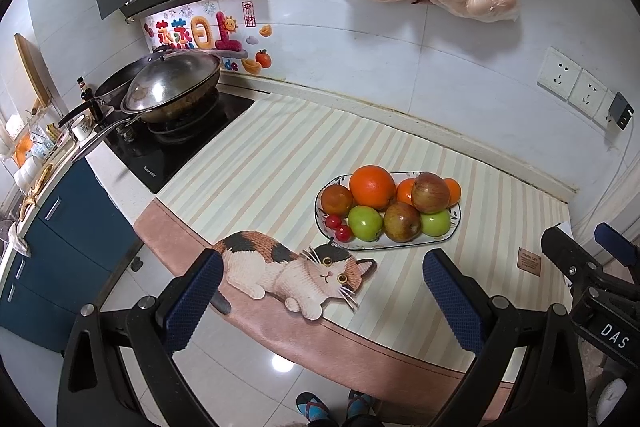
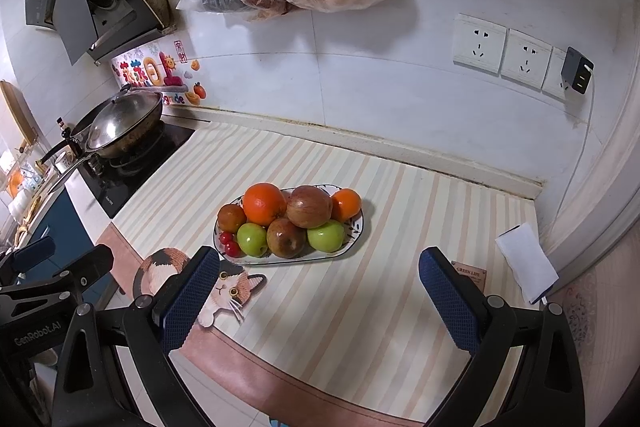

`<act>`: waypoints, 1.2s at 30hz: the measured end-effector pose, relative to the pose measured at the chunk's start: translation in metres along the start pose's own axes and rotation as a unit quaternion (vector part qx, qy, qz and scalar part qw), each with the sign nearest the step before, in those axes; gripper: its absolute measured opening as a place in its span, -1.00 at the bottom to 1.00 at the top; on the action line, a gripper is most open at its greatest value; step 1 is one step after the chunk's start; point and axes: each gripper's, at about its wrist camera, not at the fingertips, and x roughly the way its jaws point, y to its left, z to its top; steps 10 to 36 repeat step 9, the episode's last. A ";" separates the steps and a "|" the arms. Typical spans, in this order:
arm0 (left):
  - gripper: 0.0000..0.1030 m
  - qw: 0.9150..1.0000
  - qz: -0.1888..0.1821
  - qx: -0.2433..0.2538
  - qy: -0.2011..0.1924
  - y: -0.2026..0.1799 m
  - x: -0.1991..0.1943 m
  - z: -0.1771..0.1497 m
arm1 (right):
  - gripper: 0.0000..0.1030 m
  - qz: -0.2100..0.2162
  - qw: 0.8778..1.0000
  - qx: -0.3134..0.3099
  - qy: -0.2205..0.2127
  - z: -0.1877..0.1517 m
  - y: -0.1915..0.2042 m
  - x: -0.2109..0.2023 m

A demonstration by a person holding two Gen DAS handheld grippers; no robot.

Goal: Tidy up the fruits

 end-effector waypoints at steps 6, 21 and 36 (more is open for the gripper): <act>0.99 1.000 -0.003 0.000 0.003 -0.003 0.001 0.002 | 0.98 0.000 1.000 0.001 0.000 0.000 -0.001 0.000; 0.99 1.000 -0.004 0.001 -0.003 -0.006 0.000 0.004 | 0.98 0.000 1.000 0.000 0.000 0.000 -0.002 -0.001; 0.99 1.000 -0.004 0.001 -0.003 -0.006 0.000 0.004 | 0.98 0.000 1.000 0.000 0.000 0.000 -0.002 -0.001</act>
